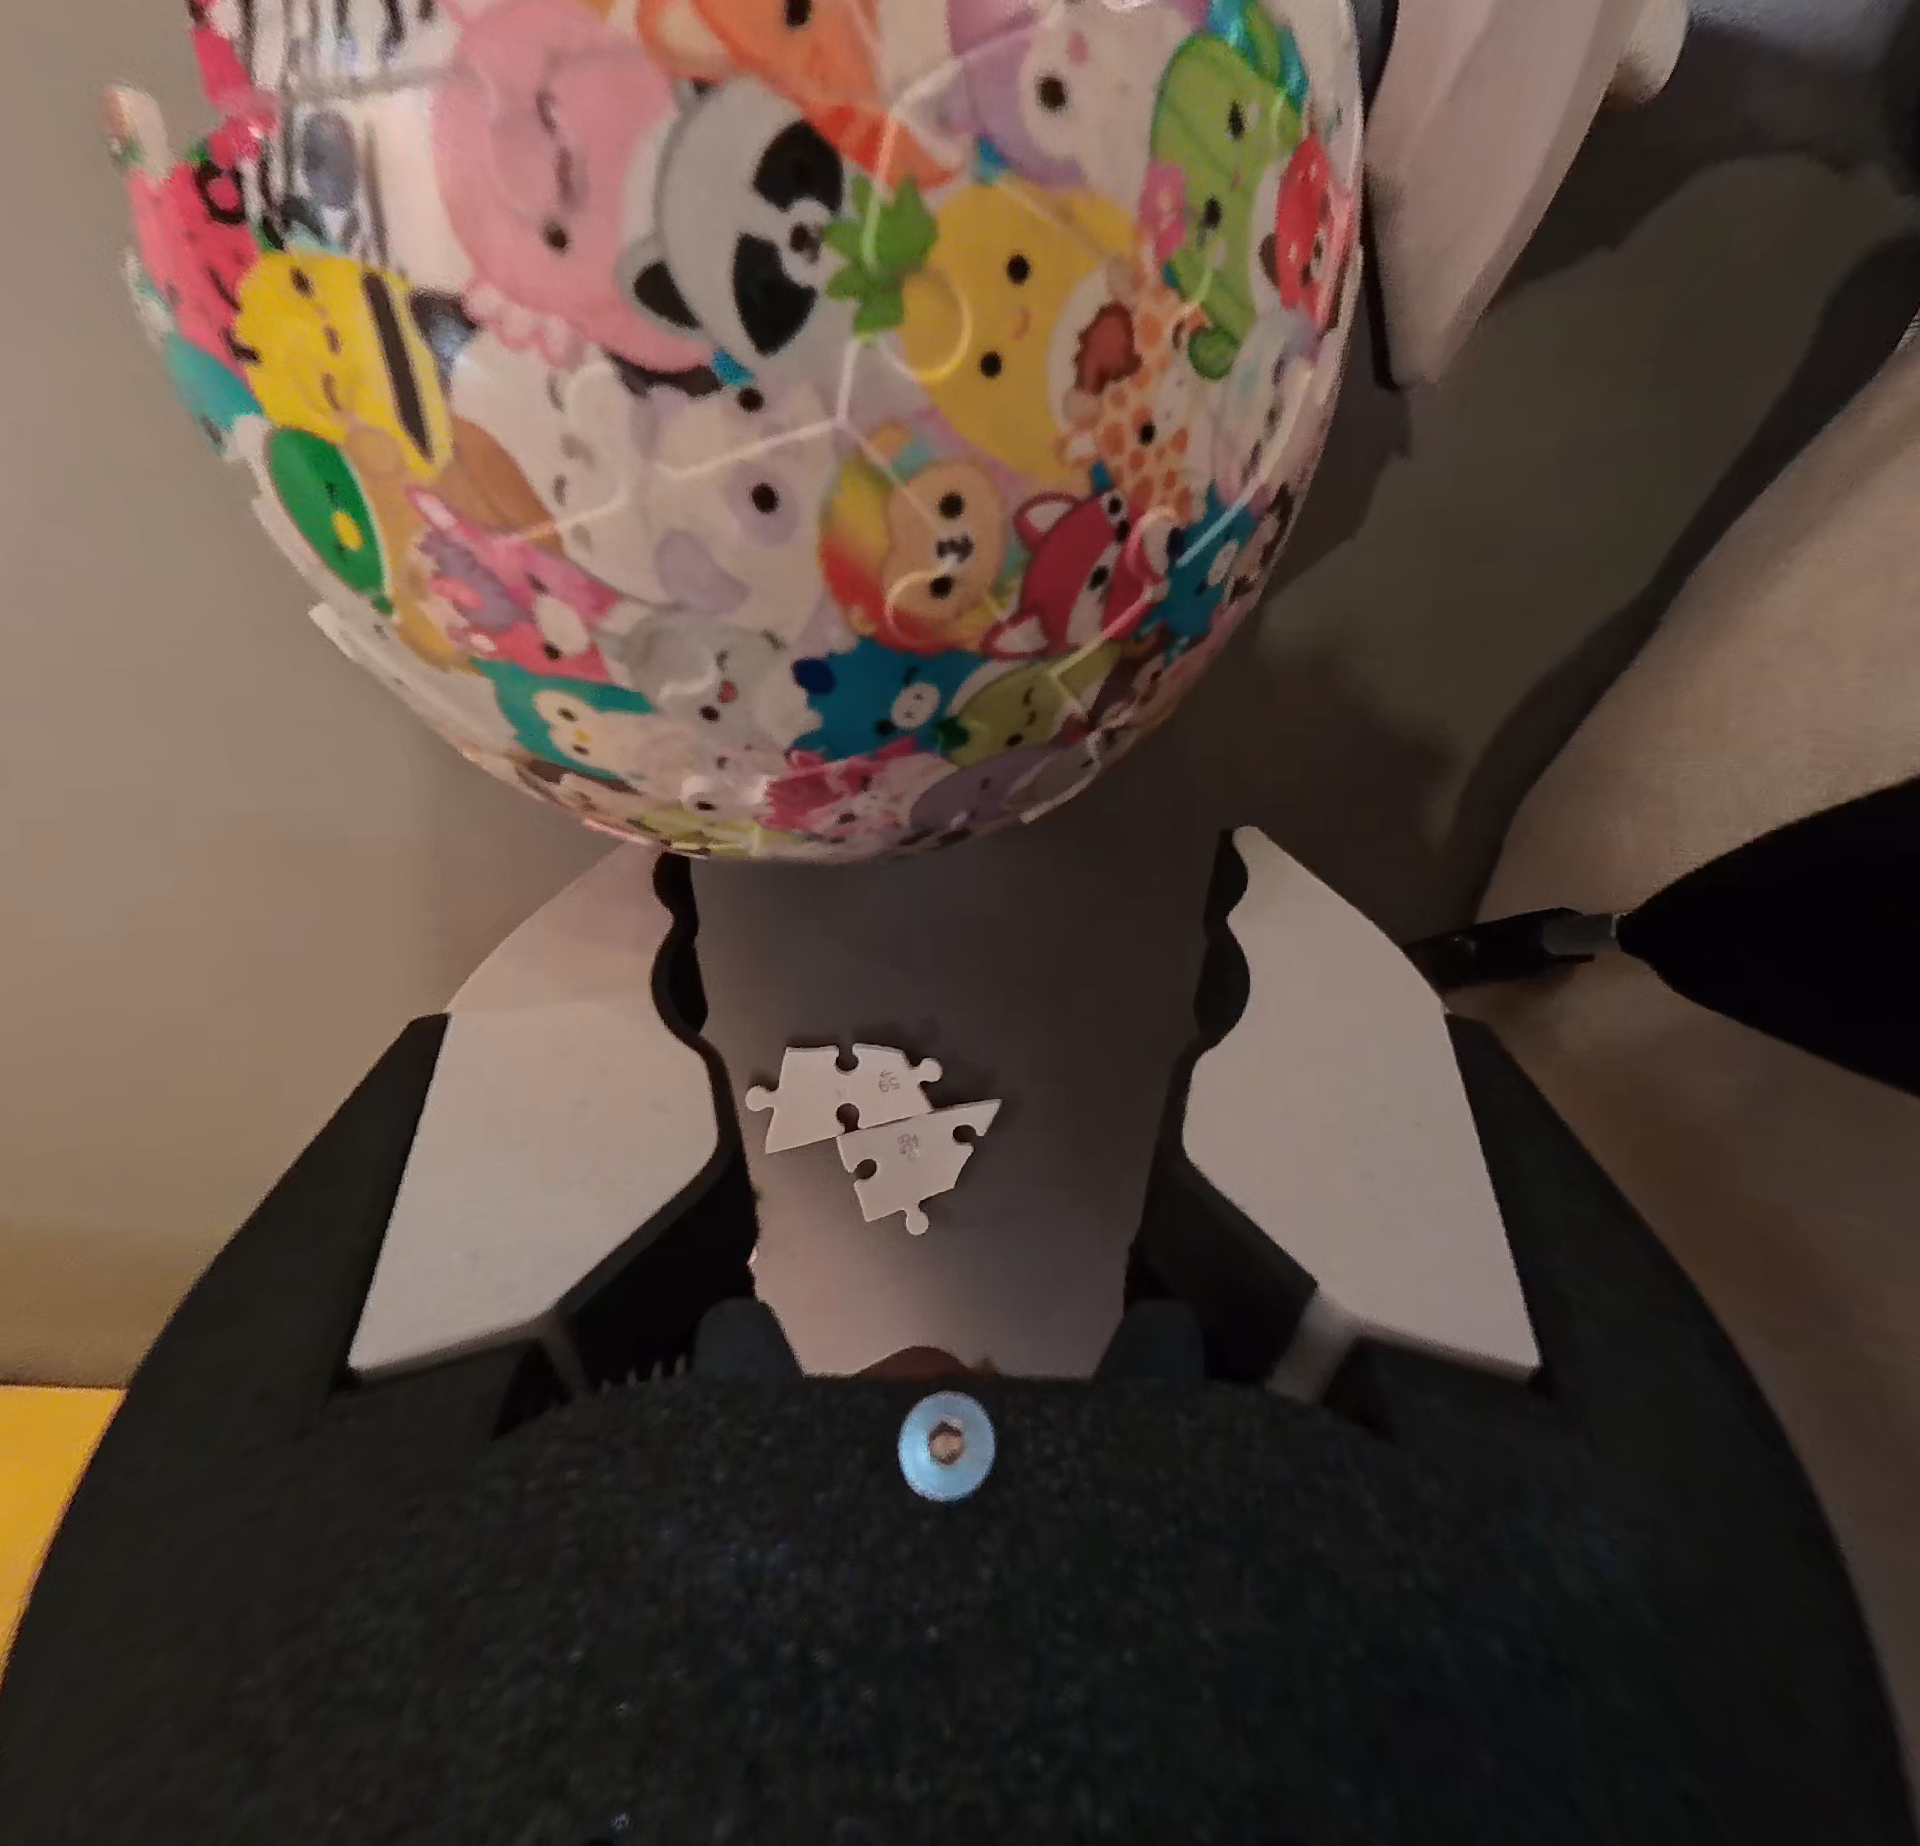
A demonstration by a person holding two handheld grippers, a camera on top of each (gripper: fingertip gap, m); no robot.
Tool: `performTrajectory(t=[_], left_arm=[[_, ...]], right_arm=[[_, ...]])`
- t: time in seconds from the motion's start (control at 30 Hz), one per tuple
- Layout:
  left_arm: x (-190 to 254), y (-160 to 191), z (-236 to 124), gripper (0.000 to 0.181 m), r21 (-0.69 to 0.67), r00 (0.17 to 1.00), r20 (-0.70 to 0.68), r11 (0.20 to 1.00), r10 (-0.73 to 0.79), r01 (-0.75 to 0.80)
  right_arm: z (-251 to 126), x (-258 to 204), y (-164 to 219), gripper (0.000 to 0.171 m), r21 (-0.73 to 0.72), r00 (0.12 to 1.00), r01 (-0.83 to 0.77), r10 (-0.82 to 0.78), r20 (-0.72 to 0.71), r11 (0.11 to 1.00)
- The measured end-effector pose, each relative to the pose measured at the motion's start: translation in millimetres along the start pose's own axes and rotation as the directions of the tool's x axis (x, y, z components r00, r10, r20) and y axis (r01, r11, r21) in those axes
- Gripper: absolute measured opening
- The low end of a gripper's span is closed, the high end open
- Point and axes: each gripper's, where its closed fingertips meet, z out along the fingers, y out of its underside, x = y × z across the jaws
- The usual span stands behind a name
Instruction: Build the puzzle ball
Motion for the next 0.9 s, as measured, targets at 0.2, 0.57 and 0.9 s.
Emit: performTrajectory(t=[0.2, 0.57, 0.9], left_arm=[[-0.3, 1.6, 2.8, 0.092, -0.004, 1.000, -0.021, 1.000, 0.002, -0.002], [-22.8, 11.0, -16.2, 0.089, 0.154, 0.993, 0.010, 0.981, -0.120, 0.117], [-39.5, 5.1, -71.4, 0.083, 0.496, 0.970, 0.176, 0.866, -0.165, 0.057]], right_arm=[[-2.3, 3.2, 3.9, 0.098, 0.000, 1.000, -0.006, 0.006, 0.001, 1.000], [-62.1, -8.0, 15.4, 0.089, -0.049, 0.967, 0.019, -0.031, -0.254, 0.999], [-79.8, 12.1, -110.2, 0.039, -0.252, 0.893, 0.308, -0.370, -0.255, 0.917]])
